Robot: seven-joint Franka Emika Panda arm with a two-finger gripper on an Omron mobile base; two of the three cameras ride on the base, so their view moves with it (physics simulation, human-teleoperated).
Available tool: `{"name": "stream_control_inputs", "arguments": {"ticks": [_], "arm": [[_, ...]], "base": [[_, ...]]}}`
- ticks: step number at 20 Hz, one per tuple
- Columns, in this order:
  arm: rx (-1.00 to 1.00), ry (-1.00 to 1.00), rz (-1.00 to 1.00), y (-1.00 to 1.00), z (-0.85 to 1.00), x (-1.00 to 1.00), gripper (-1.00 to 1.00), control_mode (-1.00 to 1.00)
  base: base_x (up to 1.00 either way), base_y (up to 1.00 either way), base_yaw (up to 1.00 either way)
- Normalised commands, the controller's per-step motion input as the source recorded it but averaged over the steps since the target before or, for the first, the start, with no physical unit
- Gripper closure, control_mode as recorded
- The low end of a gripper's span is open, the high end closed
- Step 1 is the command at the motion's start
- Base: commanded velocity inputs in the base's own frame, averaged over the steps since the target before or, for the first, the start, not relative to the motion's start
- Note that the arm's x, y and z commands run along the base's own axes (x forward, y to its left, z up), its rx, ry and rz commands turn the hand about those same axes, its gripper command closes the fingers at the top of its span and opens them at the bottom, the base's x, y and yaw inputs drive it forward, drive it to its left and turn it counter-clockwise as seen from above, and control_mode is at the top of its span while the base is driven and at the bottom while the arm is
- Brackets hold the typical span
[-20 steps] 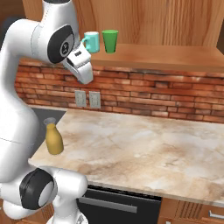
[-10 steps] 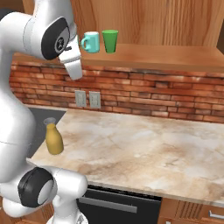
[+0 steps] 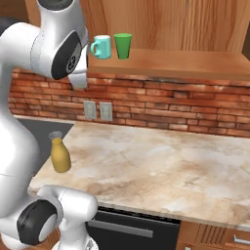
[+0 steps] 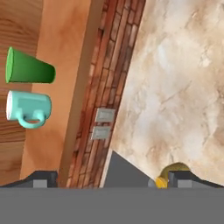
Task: There is a tray on the dining counter. Grab the cup, mug, and pitcher and place them on the tray. The pitcher may be placed next to the tray if it cannot fit the tray.
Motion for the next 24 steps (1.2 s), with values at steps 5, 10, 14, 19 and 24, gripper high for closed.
{"name": "stream_control_inputs", "arguments": {"ticks": [5,10,14,19,24], "arm": [[0.17,-0.25,0.00,-0.10,0.00,0.00,-1.00,-1.00],[0.05,-0.11,0.00,-0.12,0.07,0.00,-1.00,-1.00],[0.00,-0.02,0.00,-0.01,0.15,0.02,-1.00,-1.00],[0.00,0.00,0.00,-0.07,0.25,0.22,-1.00,-1.00],[0.00,0.00,0.00,-0.14,0.18,0.24,-1.00,-1.00]], "base": [[0.00,0.00,0.00],[0.00,0.00,0.00],[0.00,0.00,0.00],[0.00,0.00,0.00],[0.00,0.00,0.00]]}}
